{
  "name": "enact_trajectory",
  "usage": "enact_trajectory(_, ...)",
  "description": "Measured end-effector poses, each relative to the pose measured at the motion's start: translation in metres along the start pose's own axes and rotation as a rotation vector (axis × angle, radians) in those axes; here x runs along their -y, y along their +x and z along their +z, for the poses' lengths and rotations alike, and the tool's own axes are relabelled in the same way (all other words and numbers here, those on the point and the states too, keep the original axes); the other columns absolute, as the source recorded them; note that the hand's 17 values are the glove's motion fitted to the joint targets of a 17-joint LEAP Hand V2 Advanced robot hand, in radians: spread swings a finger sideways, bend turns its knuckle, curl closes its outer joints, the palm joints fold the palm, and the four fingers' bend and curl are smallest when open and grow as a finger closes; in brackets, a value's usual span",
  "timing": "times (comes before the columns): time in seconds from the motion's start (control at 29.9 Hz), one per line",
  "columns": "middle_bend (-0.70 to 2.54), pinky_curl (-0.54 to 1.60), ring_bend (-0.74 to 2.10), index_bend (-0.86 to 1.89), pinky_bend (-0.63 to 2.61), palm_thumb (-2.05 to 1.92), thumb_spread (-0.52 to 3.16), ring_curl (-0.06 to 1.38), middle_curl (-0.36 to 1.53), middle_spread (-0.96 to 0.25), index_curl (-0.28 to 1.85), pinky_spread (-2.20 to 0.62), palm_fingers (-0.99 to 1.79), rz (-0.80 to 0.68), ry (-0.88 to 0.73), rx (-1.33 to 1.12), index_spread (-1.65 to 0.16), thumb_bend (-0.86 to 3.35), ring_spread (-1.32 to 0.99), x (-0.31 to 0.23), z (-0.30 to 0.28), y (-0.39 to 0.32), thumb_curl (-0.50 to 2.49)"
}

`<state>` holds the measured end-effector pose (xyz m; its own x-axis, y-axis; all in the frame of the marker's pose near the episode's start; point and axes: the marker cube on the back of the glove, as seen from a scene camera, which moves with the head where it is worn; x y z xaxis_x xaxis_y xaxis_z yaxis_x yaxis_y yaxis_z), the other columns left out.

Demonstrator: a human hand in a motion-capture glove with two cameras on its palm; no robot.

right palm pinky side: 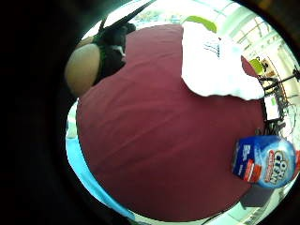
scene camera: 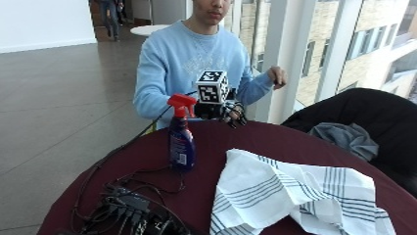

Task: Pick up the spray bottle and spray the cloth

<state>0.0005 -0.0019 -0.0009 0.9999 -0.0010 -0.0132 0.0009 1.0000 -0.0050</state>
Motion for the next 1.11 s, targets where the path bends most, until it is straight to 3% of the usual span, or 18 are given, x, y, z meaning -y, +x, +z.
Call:
enact_trajectory(0.44, 0.28, 0.21, 0.23, 0.29, 0.27, 0.59, 0.95, 0.20, 0.22, -0.05, 0.26, 0.17, 0.69, 0.023, -0.061, -0.049, -0.29, 0.35, -0.02, 0.006, -0.010, 0.009, 0.20)
enact_trajectory(0.9, 0.22, 0.27, 0.23, 0.14, 0.28, 0.60, 1.15, 0.24, 0.28, -0.06, 0.26, 0.20, 0.62, 0.090, -0.062, -0.033, -0.38, 0.26, -0.02, 0.004, -0.016, 0.028, 0.25)
enact_trajectory(1.11, 0.21, 0.29, 0.23, 0.14, 0.28, 0.61, 1.17, 0.25, 0.30, -0.06, 0.26, 0.21, 0.62, 0.108, -0.044, -0.048, -0.39, 0.22, -0.02, -0.026, -0.019, 0.025, 0.27)
